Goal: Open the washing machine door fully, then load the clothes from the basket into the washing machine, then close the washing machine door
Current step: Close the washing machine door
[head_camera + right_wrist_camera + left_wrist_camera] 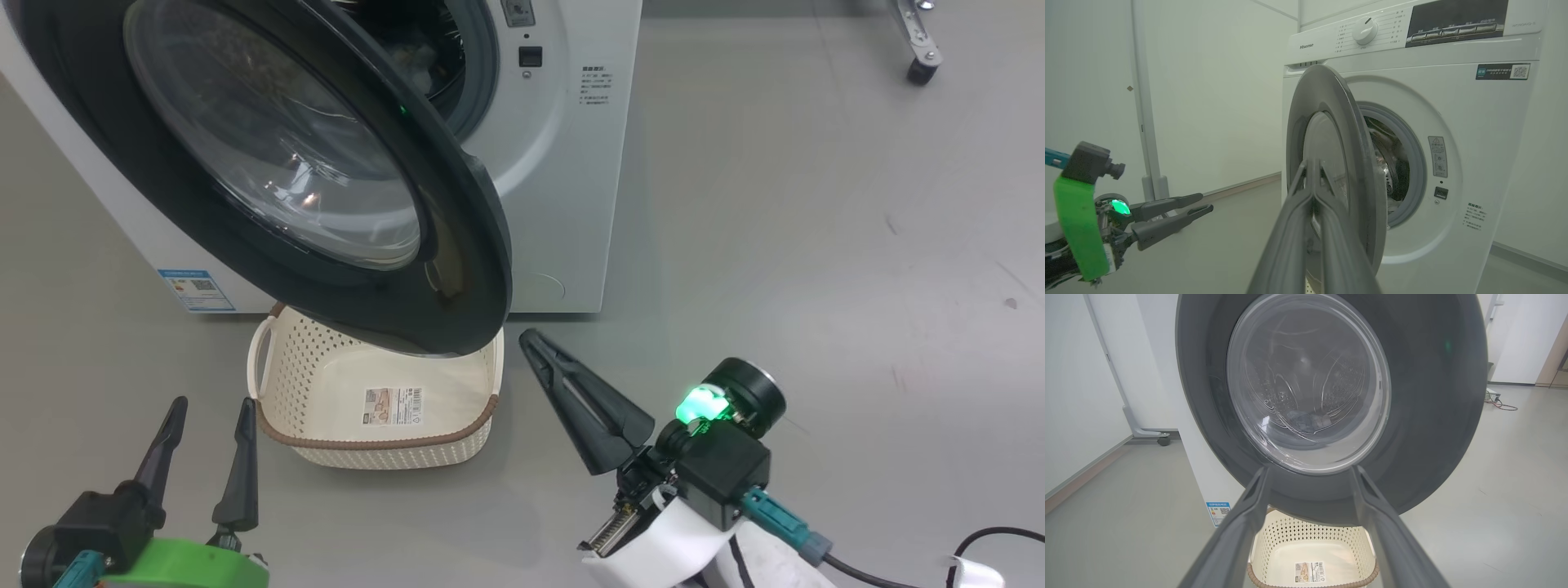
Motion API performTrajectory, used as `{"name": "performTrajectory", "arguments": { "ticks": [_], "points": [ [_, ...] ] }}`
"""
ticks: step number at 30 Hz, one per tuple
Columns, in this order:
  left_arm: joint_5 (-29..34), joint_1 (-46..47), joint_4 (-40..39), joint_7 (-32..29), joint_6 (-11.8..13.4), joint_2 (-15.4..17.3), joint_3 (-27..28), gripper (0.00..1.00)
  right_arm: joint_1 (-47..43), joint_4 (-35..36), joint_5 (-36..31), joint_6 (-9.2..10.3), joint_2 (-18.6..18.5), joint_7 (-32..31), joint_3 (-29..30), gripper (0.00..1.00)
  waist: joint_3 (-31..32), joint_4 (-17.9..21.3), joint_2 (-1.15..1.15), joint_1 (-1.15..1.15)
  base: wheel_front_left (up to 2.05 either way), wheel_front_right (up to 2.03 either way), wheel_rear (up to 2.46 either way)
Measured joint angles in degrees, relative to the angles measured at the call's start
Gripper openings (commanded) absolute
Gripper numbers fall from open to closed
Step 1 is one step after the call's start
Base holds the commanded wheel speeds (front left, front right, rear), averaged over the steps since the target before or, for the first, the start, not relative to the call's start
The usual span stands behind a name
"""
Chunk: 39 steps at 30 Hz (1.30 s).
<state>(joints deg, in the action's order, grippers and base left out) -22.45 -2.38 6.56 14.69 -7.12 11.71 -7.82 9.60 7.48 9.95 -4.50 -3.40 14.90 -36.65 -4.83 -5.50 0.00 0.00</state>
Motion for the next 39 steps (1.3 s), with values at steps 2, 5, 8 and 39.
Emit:
{"name": "performTrajectory", "arguments": {
  "ticks": [2,5,8,39],
  "points": [
    [-0.4,0.6,-0.3,0.0,0.0,0.0,-0.4,1.0,0.1,-1.8,-0.1,-0.15,0.0,-0.6,-1.4,0.0,-0.4,-0.7,0.0,0.0,0.0,0.0,0.0],
    [-0.9,1.2,-0.7,0.0,0.0,0.0,-1.1,1.0,0.8,-4.1,-0.6,-0.16,-0.1,-1.6,-2.7,0.0,-1.2,-1.7,0.0,0.0,0.0,0.0,0.0],
    [-1.4,1.9,-1.3,0.0,0.0,0.0,-1.6,1.0,2.2,-5.7,-1.0,-0.16,-0.1,-2.5,-3.5,0.0,-2.4,-2.8,0.0,0.0,0.0,0.0,0.0],
    [-9.0,14.5,-5.2,0.0,0.0,1.5,-5.6,1.0,23.4,-17.9,-0.3,10.69,-0.6,-2.2,-1.7,0.0,-21.2,-11.5,0.0,0.01,0.0,0.0,0.0]
  ]
}}
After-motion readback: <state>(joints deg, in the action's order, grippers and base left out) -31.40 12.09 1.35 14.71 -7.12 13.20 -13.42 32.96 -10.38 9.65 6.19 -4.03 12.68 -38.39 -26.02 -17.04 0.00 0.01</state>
